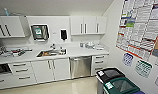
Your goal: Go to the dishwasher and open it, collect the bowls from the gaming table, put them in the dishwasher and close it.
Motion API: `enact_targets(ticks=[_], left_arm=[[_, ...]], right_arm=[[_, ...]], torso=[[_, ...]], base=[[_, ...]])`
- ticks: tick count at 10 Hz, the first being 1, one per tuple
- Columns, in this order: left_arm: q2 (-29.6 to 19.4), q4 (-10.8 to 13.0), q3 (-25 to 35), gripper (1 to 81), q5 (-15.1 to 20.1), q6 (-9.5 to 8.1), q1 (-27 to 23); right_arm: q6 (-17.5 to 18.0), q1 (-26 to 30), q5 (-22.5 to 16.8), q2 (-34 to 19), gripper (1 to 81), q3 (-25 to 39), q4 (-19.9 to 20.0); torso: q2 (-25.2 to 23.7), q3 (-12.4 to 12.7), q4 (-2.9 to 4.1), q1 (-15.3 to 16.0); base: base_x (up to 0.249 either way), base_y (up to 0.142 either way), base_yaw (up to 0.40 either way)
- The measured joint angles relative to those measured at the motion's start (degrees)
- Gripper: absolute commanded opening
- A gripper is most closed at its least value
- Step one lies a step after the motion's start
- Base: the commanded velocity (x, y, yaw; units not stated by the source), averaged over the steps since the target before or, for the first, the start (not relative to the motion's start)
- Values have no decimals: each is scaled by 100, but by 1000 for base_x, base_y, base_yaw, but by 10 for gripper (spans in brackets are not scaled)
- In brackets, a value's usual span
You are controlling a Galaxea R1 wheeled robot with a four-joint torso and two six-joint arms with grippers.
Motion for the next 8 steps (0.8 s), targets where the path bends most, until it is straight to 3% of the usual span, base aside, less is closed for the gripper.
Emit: enact_targets(ticks=[8], left_arm=[[48, 0, -7, 811, 0, 0, 9]], right_arm=[[-15, 15, -11, -27, 811, 34, -17]], torso=[[0, -2, 0, -5]], base=[[100, 0, 0]])
